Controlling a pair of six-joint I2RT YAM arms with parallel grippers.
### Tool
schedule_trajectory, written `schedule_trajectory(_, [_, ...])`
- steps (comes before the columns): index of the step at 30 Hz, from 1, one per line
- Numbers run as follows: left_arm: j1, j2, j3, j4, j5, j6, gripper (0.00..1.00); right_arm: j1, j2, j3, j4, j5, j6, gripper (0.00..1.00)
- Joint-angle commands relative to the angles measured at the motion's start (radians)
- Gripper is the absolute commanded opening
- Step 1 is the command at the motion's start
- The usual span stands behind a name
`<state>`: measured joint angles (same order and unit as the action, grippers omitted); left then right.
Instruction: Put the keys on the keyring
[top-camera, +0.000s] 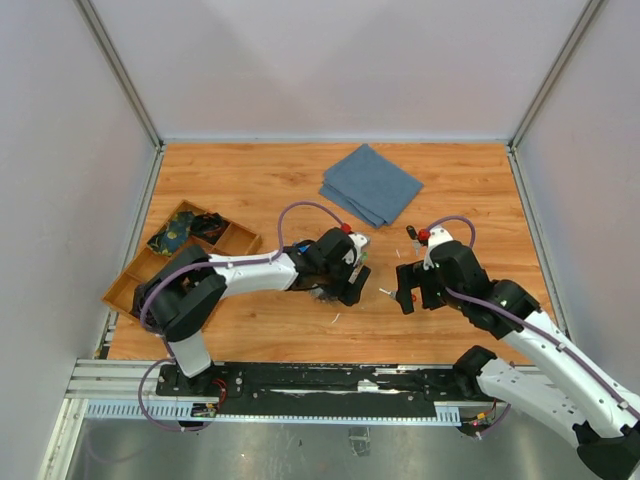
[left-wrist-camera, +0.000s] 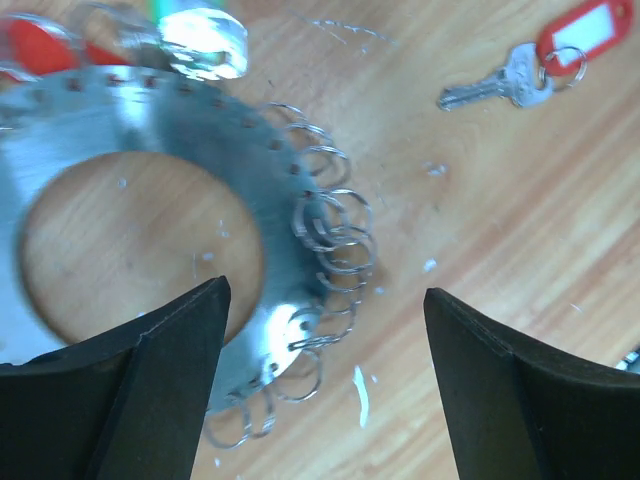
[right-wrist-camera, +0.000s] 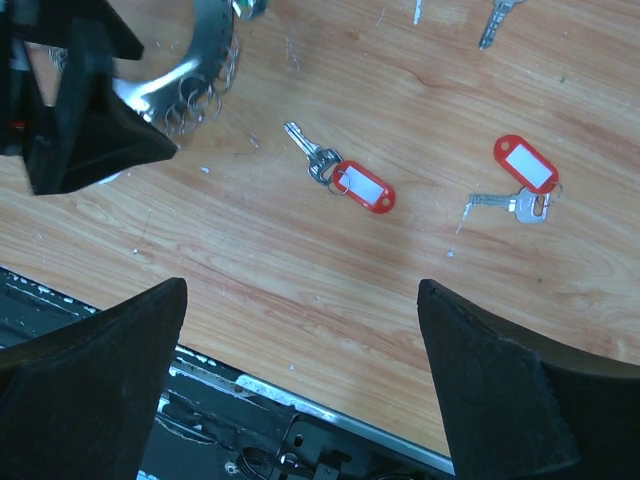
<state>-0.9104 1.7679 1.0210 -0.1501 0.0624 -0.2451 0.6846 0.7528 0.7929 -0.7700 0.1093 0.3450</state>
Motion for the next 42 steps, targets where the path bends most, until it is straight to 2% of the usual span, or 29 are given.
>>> schedule_trajectory(1, [0.007, -0.150, 0.000, 0.003, -0.031, -0.048, 0.85, -0.008, -0.043, -0.056, 0.055, 0.036, 0.061, 0.98])
schedule_trajectory(5, [0.048, -0.253, 0.038, -0.047, -0.057, -0.009, 0.86, -0.009, -0.030, -0.088, 0.114, 0.009, 0.085, 0.98])
schedule_trajectory(11, [0.147, -0.437, -0.014, -0.099, -0.057, 0.001, 0.86, -0.009, 0.044, -0.138, 0.266, -0.131, 0.093, 0.99])
schedule_trajectory(17, [0.191, -0.665, -0.097, -0.184, -0.140, 0.010, 0.86, -0.007, 0.193, -0.162, 0.390, -0.237, 0.117, 0.68])
schedule_trajectory(20, [0.191, -0.789, -0.134, -0.226, -0.166, 0.002, 0.86, 0.028, 0.297, -0.143, 0.453, -0.295, 0.111, 0.64])
schedule_trajectory(23, [0.191, -0.880, -0.162, -0.272, -0.200, -0.002, 0.85, 0.118, 0.398, -0.093, 0.462, -0.233, 0.111, 0.63])
schedule_trajectory(25, [0.191, -0.924, -0.178, -0.301, -0.231, -0.002, 0.85, 0.163, 0.460, -0.065, 0.483, -0.212, 0.116, 0.58])
schedule_trajectory(35, [0.191, -0.972, -0.233, -0.318, -0.267, 0.003, 0.85, 0.217, 0.686, 0.058, 0.546, -0.225, 0.026, 0.41])
schedule_trajectory(42, [0.191, -0.972, -0.237, -0.315, -0.272, 0.009, 0.85, 0.217, 0.807, 0.119, 0.528, -0.289, -0.024, 0.35])
